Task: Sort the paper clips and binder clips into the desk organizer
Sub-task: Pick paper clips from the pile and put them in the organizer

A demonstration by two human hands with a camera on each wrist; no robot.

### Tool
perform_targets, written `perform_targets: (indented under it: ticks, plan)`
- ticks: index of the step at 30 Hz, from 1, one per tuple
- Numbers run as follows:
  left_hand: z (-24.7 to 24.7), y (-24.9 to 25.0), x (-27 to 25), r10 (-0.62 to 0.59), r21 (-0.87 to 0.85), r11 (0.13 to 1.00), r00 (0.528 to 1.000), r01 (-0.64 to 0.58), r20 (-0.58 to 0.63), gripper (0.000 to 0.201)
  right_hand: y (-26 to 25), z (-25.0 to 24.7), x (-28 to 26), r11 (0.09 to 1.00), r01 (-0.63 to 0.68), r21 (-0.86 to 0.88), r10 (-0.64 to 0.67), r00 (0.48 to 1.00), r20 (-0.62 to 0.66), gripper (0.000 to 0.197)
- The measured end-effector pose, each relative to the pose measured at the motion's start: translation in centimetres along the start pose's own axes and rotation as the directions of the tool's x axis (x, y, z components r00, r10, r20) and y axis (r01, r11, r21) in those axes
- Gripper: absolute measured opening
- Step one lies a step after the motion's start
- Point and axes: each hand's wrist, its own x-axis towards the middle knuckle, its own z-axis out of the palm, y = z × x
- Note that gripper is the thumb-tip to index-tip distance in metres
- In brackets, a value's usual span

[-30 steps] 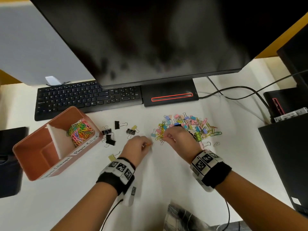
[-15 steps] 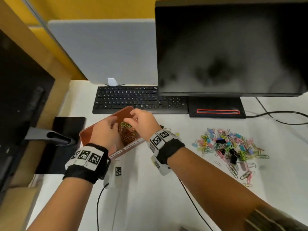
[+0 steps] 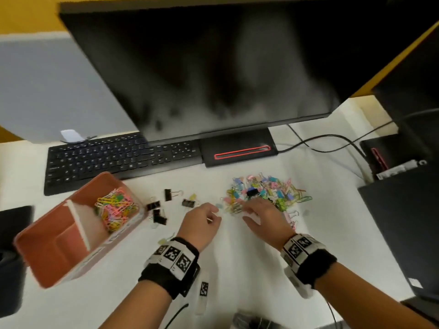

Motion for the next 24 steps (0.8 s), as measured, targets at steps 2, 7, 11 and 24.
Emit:
perform_targets:
  ticks: [2, 7, 11, 24]
  plan:
    - [2.4, 0.8, 1.2, -0.010, 0.042, 0.999, 0.999, 0.008, 0.054, 0.030, 1.2, -1.0, 0.3, 1.000, -0.014, 0.004, 0.014, 1.000, 0.012, 0.037]
    - [5.1, 1.7, 3.3, -0.090, 0.165, 0.982, 0.996, 0.087, 0.007, 0.045, 3.4, -3.1, 1.1, 0.984, -0.015, -0.179, 0.017, 1.000, 0.009, 0.046]
    - [5.8, 1.9, 3.9, -0.074, 0.194, 0.977, 0.995, 0.084, -0.059, 0.052, 4.1, -3.5, 1.7, 0.979, 0.056, -0.194, -0.046, 0.997, 0.059, 0.052]
    - [6.8, 0.7, 5.1, 0.036, 0.311, 0.950, 0.989, 0.011, -0.145, 0.008, 4.3, -2.6, 3.2, 0.981, 0.159, -0.111, -0.136, 0.972, 0.192, 0.027]
